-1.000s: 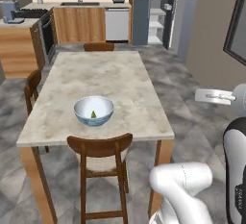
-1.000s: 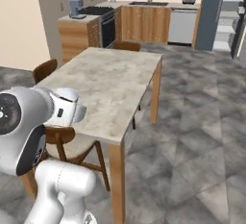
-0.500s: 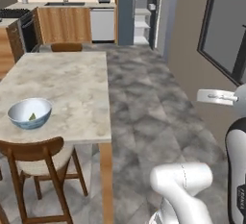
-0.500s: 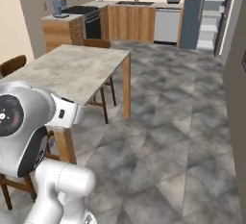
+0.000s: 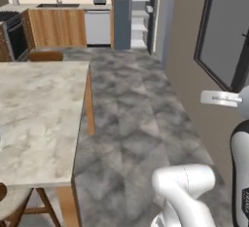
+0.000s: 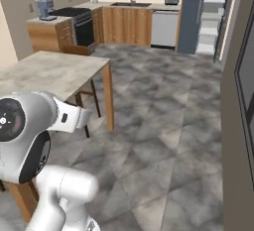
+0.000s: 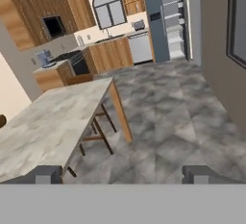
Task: There is a bowl on the dining counter. Grab a lemon wedge from the fridge and place it in the bowl. Then get the liquor bottle and glass cup from the cabinet and place them next to the bowl.
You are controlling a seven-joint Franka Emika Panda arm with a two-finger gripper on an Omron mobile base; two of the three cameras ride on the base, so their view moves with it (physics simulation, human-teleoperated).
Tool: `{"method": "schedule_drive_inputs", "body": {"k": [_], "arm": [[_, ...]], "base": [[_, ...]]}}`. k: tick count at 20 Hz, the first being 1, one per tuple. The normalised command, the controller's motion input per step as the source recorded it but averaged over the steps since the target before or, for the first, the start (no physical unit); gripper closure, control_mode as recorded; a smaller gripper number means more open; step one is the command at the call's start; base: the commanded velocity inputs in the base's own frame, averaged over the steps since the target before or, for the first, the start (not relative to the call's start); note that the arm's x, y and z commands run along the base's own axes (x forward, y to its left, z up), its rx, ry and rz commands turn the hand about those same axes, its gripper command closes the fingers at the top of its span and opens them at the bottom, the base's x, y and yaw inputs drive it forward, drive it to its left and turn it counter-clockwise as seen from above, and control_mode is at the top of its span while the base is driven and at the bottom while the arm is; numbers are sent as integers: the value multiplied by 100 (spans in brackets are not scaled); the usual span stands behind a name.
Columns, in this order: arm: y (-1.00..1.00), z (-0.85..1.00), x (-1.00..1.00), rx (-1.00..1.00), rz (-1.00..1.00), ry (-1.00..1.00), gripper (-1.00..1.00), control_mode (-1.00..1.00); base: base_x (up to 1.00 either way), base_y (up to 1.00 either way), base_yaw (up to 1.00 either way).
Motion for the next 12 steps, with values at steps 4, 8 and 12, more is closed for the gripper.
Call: {"method": "schedule_drive_inputs", "body": {"k": [4, 8, 12], "arm": [[0, 0, 0, 0, 0, 0, -100, 100], [0, 0, 0, 0, 0, 0, -100, 100], [0, 0, 0, 0, 0, 0, -100, 100]], "base": [[100, -56, 9], [100, -52, 12], [100, -51, 15]]}}
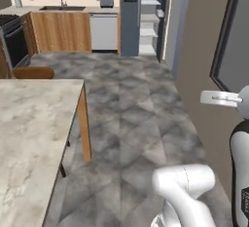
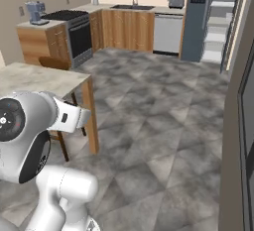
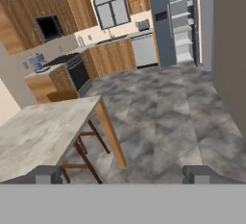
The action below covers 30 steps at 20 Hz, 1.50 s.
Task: There is a bowl on the dining counter. Grab a lemon wedge from the fridge and place it in the bowl. Then get the liquor bottle and glass cup from the cabinet and place them next to the bowl.
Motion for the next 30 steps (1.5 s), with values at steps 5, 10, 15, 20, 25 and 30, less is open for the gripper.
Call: {"method": "schedule_drive_inputs", "body": {"k": [5, 10, 15, 20, 25, 30], "arm": [[0, 0, 0, 0, 0, 0, -100, 100], [0, 0, 0, 0, 0, 0, -100, 100], [0, 0, 0, 0, 0, 0, -100, 100], [0, 0, 0, 0, 0, 0, -100, 100], [0, 0, 0, 0, 0, 0, -100, 100], [0, 0, 0, 0, 0, 0, -100, 100]], "base": [[100, -45, 15], [100, -40, 12], [100, -38, 9], [100, -38, 5], [100, -33, 0], [100, -20, 0]]}}
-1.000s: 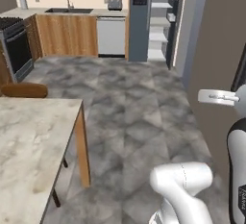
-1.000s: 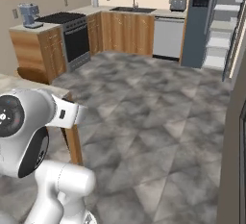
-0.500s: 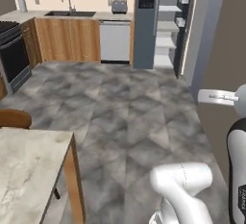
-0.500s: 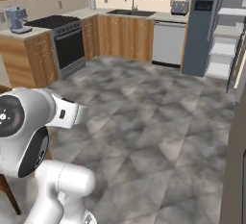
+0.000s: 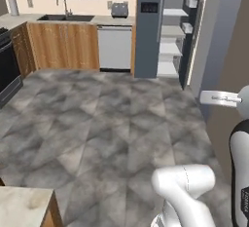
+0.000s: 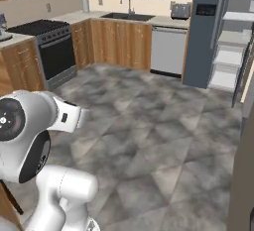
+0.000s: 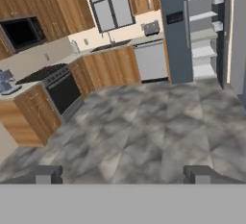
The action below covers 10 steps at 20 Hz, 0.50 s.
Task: There is a bowl on the dining counter. Grab a lemon wedge from the fridge and place it in the bowl. Then get the liquor bottle and glass cup from the cabinet and place them next to the bowl.
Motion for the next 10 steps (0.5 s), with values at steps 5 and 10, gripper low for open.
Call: {"method": "schedule_drive_inputs", "body": {"k": [5, 10], "arm": [[0, 0, 0, 0, 0, 0, -100, 100], [0, 0, 0, 0, 0, 0, -100, 100]], "base": [[100, -3, -1], [100, 0, -3]]}}
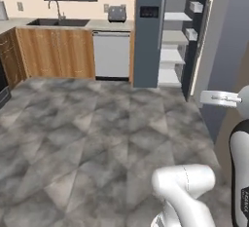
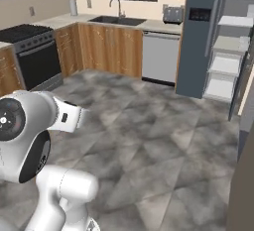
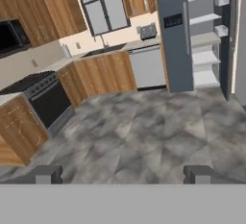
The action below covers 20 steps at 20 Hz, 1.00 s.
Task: There is a bowl on the dining counter. Grab a lemon wedge from the fridge and place it in the bowl. Then get the liquor bottle and glass cup from the cabinet and place them next to the bowl.
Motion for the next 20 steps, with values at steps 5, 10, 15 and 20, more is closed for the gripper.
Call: {"method": "schedule_drive_inputs", "body": {"k": [5, 10, 15, 20], "arm": [[0, 0, 0, 0, 0, 0, -100, 100], [0, 0, 0, 0, 0, 0, -100, 100], [0, 0, 0, 0, 0, 0, -100, 100], [0, 0, 0, 0, 0, 0, -100, 100]], "base": [[100, 1, -7], [100, 22, -13], [100, 46, -20], [100, 57, -21]]}}
